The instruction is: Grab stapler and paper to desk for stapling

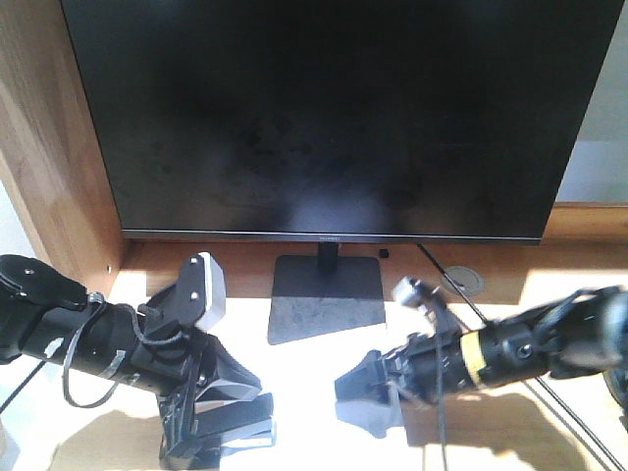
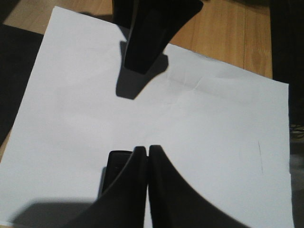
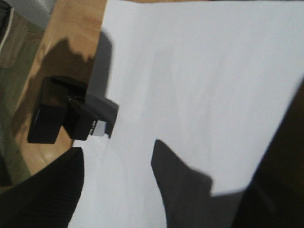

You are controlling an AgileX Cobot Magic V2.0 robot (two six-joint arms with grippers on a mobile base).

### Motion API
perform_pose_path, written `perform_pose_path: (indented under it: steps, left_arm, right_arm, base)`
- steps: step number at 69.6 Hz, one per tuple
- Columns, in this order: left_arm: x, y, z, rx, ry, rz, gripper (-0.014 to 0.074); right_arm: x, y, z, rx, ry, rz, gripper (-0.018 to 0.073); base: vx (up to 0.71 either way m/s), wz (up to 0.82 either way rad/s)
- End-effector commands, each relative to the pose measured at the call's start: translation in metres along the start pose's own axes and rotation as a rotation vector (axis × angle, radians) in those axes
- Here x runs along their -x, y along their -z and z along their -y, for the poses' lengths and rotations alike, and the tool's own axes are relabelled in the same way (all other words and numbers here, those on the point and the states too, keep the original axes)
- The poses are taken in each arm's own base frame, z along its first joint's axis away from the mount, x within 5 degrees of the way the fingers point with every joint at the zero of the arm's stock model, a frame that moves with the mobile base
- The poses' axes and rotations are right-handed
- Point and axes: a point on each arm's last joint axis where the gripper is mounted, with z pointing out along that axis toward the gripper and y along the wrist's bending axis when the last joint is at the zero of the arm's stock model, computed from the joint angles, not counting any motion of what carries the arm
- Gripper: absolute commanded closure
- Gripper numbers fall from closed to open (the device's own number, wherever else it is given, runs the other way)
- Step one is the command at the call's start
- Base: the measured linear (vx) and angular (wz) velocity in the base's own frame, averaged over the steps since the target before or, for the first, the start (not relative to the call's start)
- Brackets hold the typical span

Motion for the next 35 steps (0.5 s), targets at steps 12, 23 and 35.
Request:
perform_pose_path:
  steps: [12, 23, 35]
  left_arm:
    - [0.012, 0.01, 0.001, 0.051, 0.118, 0.014, 0.0603]
    - [0.006, 0.019, -0.004, 0.183, 0.183, -0.09, 0.0603]
    - [0.008, 0.045, -0.009, 0.426, 0.207, -0.163, 0.0603]
  right_arm:
    - [0.022, 0.036, -0.02, -0.143, 0.104, 0.162, 0.0022]
    - [0.032, 0.057, -0.03, -0.231, 0.124, 0.27, 0.0083]
    - [0.038, 0.079, -0.042, -0.289, 0.125, 0.377, 0.0292]
  base:
    - [0.0, 0.0]
    - [0.0, 0.0]
    - [0.0, 0.0]
